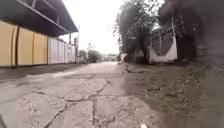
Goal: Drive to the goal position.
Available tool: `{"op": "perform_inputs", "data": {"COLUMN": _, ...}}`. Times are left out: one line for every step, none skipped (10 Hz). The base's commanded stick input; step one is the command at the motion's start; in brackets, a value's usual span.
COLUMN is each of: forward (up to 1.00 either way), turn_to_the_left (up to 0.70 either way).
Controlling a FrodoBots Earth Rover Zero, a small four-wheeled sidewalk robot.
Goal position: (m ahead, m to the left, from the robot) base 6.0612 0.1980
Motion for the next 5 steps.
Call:
{"op": "perform_inputs", "data": {"forward": 1.00, "turn_to_the_left": 0.00}}
{"op": "perform_inputs", "data": {"forward": 1.00, "turn_to_the_left": 0.00}}
{"op": "perform_inputs", "data": {"forward": 1.00, "turn_to_the_left": 0.00}}
{"op": "perform_inputs", "data": {"forward": 1.00, "turn_to_the_left": 0.00}}
{"op": "perform_inputs", "data": {"forward": 1.00, "turn_to_the_left": 0.00}}
